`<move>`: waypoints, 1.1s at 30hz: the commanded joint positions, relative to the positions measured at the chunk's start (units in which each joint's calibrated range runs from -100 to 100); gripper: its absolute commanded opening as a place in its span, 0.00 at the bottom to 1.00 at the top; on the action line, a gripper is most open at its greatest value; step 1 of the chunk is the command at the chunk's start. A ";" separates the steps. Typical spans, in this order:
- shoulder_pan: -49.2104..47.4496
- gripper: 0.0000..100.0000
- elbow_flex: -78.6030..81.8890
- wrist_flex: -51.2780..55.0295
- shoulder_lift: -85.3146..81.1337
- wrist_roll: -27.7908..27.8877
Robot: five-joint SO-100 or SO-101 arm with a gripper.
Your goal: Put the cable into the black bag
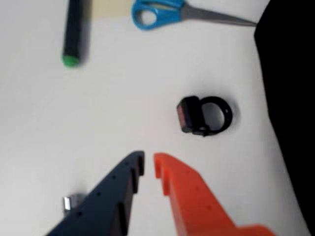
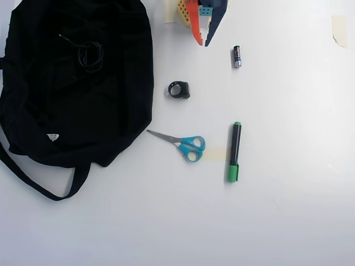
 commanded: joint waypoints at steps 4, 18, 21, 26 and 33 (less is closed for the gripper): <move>0.03 0.02 16.88 -1.96 -18.77 1.12; -6.55 0.02 39.43 -2.74 -25.49 0.91; -7.75 0.02 43.92 -3.94 -25.49 0.81; -7.67 0.02 46.53 -5.32 -25.49 1.07; -7.82 0.02 46.53 -5.41 -25.49 1.23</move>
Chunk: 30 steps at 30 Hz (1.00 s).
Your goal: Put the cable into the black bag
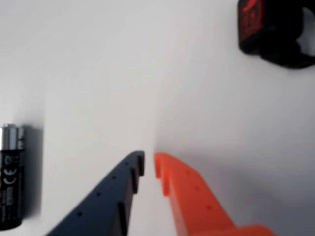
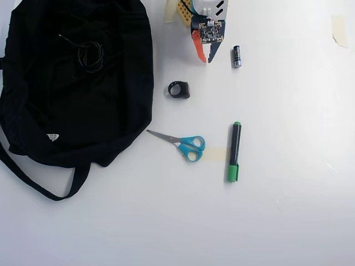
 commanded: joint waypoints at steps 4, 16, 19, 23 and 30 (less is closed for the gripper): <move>0.27 0.02 1.95 0.26 -0.75 0.10; 0.19 0.02 1.95 0.00 -0.75 0.16; 0.19 0.02 1.95 0.00 -0.75 0.16; 0.19 0.02 1.95 0.00 -0.75 0.16; 0.19 0.02 1.95 0.00 -0.75 0.16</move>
